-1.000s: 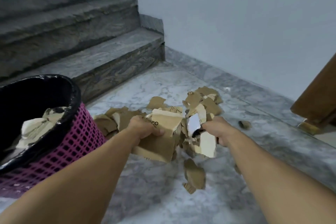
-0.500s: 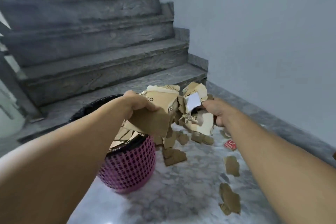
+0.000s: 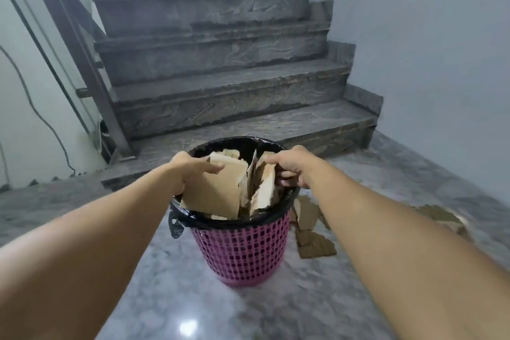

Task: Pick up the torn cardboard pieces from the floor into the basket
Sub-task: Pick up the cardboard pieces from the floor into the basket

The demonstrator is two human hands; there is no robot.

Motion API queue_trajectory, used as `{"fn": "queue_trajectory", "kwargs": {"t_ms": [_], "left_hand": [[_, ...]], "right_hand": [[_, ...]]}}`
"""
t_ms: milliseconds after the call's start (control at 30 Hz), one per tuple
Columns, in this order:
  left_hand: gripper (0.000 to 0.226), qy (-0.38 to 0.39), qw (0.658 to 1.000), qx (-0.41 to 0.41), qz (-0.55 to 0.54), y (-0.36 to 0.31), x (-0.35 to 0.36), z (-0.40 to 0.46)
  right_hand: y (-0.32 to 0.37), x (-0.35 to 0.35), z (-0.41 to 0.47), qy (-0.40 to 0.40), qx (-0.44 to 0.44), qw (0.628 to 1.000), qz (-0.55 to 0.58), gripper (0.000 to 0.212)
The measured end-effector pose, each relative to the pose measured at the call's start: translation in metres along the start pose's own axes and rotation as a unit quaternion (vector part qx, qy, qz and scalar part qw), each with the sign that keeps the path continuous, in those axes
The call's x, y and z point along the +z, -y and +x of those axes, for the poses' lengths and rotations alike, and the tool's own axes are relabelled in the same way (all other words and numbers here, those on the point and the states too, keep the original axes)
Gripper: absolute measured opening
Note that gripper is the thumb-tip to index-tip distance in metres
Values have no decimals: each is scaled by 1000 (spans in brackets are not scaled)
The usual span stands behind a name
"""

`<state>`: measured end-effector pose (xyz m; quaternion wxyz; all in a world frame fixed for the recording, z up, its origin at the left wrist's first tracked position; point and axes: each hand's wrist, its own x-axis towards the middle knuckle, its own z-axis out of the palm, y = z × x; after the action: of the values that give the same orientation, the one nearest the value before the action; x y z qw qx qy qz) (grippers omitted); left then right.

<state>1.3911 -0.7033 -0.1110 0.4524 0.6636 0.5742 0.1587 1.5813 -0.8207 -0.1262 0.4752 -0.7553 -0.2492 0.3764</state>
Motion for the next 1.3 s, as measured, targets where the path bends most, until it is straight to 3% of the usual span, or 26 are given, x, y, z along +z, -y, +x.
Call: {"fn": "queue_trajectory", "kwargs": {"t_ms": [100,233,400,533,600,700,767,833,933,1000,1133,1233,1300], "left_hand": [[62,-34,994,59,85,30,8,7],[78,-136,934,153,292,66,16,11],[77,-137,930,132,314,98,23,22],[67,-215,929,97,284,103,18,22],[63,-282,915,71,279,104,12,18],[65,-291,928,36,229,109,12,15],[80,-274,937,35,215,113,18,13],[94,-263,937,34,229,117,25,11],[94,-267,926,42,265,119,37,5],[91,-274,908,99,302,115,47,-2],[70,-226,855,314,345,93,77,-11],[57,-160,796,463,356,73,112,-19],[49,-111,765,515,370,64,140,-22]], "right_hand": [[-16,6,8,-80,-38,991,-101,27],[-37,2,6,-199,-99,943,-247,33],[-63,6,16,-128,-85,949,-274,40],[-68,2,10,20,-119,956,-267,100],[-67,3,4,73,-129,952,-267,115],[-69,17,2,66,-136,952,-265,120],[-68,33,3,61,-141,951,-268,120],[-66,49,5,49,-142,948,-281,116],[-65,60,3,24,-141,948,-285,110],[-68,56,0,14,-146,950,-276,106],[-91,12,-7,-15,-99,959,-266,94],[-122,-39,-12,-20,-23,963,-266,77],[-148,-74,-17,-20,22,962,-271,55]]}}
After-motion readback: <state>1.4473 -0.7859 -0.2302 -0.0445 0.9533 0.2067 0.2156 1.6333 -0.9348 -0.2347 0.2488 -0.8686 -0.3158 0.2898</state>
